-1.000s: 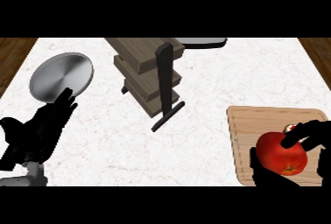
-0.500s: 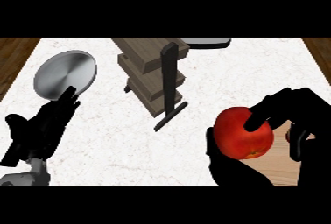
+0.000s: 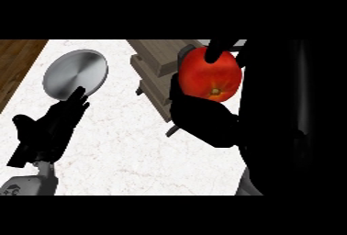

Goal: Pick the tomato from the cutting board and place it in the tiered basket

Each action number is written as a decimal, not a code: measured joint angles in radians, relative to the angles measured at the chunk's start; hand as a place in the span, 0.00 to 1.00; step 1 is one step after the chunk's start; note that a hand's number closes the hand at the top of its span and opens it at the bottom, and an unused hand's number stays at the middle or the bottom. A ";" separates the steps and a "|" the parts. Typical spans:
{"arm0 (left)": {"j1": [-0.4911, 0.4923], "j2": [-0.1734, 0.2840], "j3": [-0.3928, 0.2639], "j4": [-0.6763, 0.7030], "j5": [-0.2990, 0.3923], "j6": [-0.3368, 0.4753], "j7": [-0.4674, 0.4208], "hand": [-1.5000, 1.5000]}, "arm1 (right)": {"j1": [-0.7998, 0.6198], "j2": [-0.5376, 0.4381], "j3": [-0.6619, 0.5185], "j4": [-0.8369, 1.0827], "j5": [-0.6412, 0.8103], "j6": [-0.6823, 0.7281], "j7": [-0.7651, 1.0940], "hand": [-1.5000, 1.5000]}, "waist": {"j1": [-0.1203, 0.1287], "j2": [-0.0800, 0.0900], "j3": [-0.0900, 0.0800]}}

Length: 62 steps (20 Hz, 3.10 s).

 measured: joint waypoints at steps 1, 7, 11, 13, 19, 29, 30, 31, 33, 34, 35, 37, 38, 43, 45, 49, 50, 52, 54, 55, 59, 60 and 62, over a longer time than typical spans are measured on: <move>-0.007 0.001 -0.001 0.004 0.000 -0.002 0.006 0.50 | -0.036 0.001 -0.016 0.038 -0.013 -0.003 0.005 1.00 | 0.002 0.001 0.000; -0.017 -0.007 -0.012 0.008 -0.005 -0.008 0.001 0.50 | -0.222 0.002 -0.102 0.278 -0.079 -0.032 0.027 1.00 | 0.014 0.005 0.001; -0.013 -0.004 -0.004 0.014 0.000 -0.017 -0.010 0.50 | -0.311 0.002 -0.144 0.416 -0.110 -0.062 0.042 1.00 | 0.015 0.007 0.002; -0.011 -0.002 -0.002 0.014 -0.002 -0.018 -0.011 0.50 | -0.345 0.003 -0.149 0.480 -0.127 -0.082 0.047 1.00 | 0.013 0.007 0.003; -0.011 -0.006 -0.002 0.006 -0.009 -0.015 -0.009 0.50 | -0.421 0.003 -0.135 0.671 -0.138 -0.157 0.044 1.00 | 0.008 0.010 0.004; 0.002 -0.009 0.006 -0.001 -0.010 -0.014 -0.001 0.50 | -0.466 0.004 -0.124 0.870 -0.051 -0.327 -0.004 1.00 | -0.002 0.013 0.005; 0.004 -0.013 0.002 -0.009 -0.014 -0.011 0.001 0.50 | -0.455 0.004 -0.123 0.882 -0.042 -0.354 -0.010 0.00 | -0.002 0.013 0.005; 0.007 -0.017 -0.001 -0.009 -0.016 -0.011 -0.005 0.50 | -0.463 0.004 -0.124 0.898 -0.037 -0.371 -0.011 0.00 | -0.001 0.014 0.005; 0.012 -0.014 0.002 -0.010 -0.016 -0.017 -0.013 0.50 | -0.481 0.004 -0.133 0.942 -0.033 -0.406 -0.021 0.00 | 0.003 0.015 0.005; 0.012 -0.012 0.007 -0.012 -0.013 -0.018 -0.012 0.50 | -0.486 0.004 -0.142 0.966 -0.026 -0.422 -0.032 0.00 | 0.002 0.015 0.005; 0.016 -0.014 0.011 -0.009 -0.011 -0.018 -0.018 0.50 | -0.492 0.005 -0.150 0.981 -0.026 -0.433 -0.037 0.00 | -0.002 0.015 0.005; 0.014 -0.013 0.016 0.000 -0.011 -0.023 -0.026 0.50 | -0.505 0.004 -0.140 1.022 -0.030 -0.462 -0.038 0.00 | 0.000 0.016 0.005; 0.003 -0.018 0.013 -0.002 -0.014 -0.017 -0.017 0.50 | -0.515 0.005 -0.146 1.045 -0.032 -0.476 -0.042 0.00 | 0.000 0.016 0.005; -0.001 -0.013 0.015 -0.012 -0.012 -0.021 0.000 0.50 | -0.542 0.004 -0.185 1.082 -0.035 -0.578 -0.053 0.00 | 0.003 0.016 0.006; -0.009 -0.014 0.018 -0.008 -0.011 -0.019 0.008 0.50 | -0.554 0.005 -0.225 1.073 -0.034 -0.617 -0.056 0.00 | -0.003 0.015 0.006; -0.013 -0.015 0.022 0.001 -0.010 -0.021 0.008 0.50 | -0.554 0.005 -0.276 1.040 -0.028 -0.713 -0.062 0.00 | -0.007 0.014 0.006; -0.013 -0.012 0.025 0.003 -0.007 -0.023 0.009 0.50 | -0.558 0.005 -0.292 1.028 -0.025 -0.737 -0.062 0.00 | -0.008 0.013 0.006; -0.012 -0.003 0.038 0.002 0.001 -0.028 0.011 0.50 | -0.552 0.006 -0.323 1.000 -0.011 -0.790 -0.070 0.00 | -0.013 0.011 0.007; -0.007 -0.008 0.038 0.008 -0.003 -0.025 0.005 0.50 | -0.552 0.006 -0.356 0.963 0.007 -0.830 -0.070 0.00 | -0.022 0.008 0.007; -0.003 -0.007 0.041 0.008 -0.002 -0.025 0.005 0.50 | -0.553 0.007 -0.372 0.945 0.021 -0.851 -0.070 0.00 | -0.024 0.007 0.007; 0.007 -0.009 0.045 0.005 -0.009 -0.014 0.008 0.50 | -0.537 0.008 -0.420 0.857 0.106 -0.886 -0.052 0.00 | -0.045 -0.001 0.007; 0.014 -0.009 0.046 0.002 -0.009 -0.014 0.007 0.50 | -0.526 0.006 -0.430 0.826 0.130 -0.887 -0.046 0.00 | -0.050 -0.002 0.008; 0.027 -0.005 0.059 0.004 -0.003 -0.017 -0.003 0.50 | -0.525 -0.005 -0.456 0.765 0.177 -0.875 -0.028 0.00 | -0.057 -0.006 0.008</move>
